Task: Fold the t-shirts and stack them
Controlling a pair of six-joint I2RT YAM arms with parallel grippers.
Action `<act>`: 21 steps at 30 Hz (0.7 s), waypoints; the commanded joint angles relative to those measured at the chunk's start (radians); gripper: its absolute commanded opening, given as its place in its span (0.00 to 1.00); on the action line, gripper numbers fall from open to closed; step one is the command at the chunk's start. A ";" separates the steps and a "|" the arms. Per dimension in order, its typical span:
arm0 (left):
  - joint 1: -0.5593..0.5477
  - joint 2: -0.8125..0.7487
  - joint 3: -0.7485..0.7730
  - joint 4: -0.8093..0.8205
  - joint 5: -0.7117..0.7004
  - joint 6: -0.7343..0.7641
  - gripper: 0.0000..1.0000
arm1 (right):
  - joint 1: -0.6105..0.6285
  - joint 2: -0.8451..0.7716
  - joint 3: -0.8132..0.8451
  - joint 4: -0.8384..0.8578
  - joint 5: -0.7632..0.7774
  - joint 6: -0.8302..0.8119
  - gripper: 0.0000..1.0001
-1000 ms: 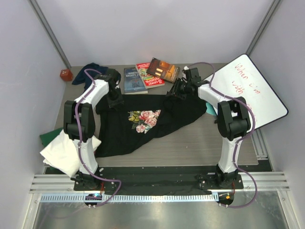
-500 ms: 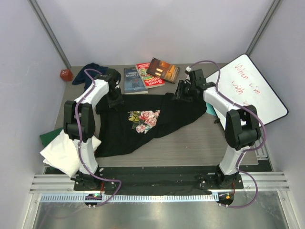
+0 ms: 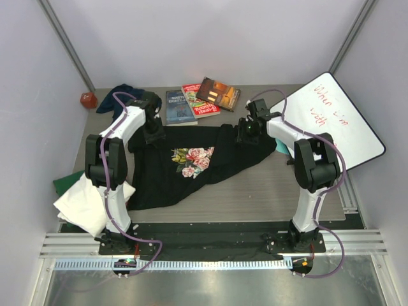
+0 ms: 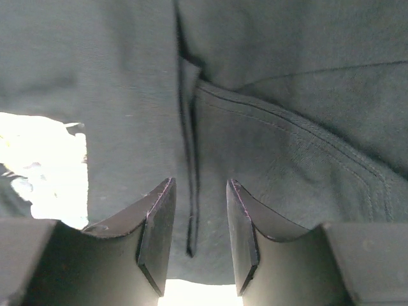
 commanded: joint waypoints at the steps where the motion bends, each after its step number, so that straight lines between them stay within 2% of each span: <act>1: -0.002 0.005 0.038 -0.008 0.000 0.019 0.35 | 0.011 0.029 0.043 -0.013 0.016 -0.018 0.43; 21: -0.002 0.010 0.042 -0.011 -0.003 0.021 0.35 | 0.026 0.103 0.083 0.004 -0.022 -0.012 0.43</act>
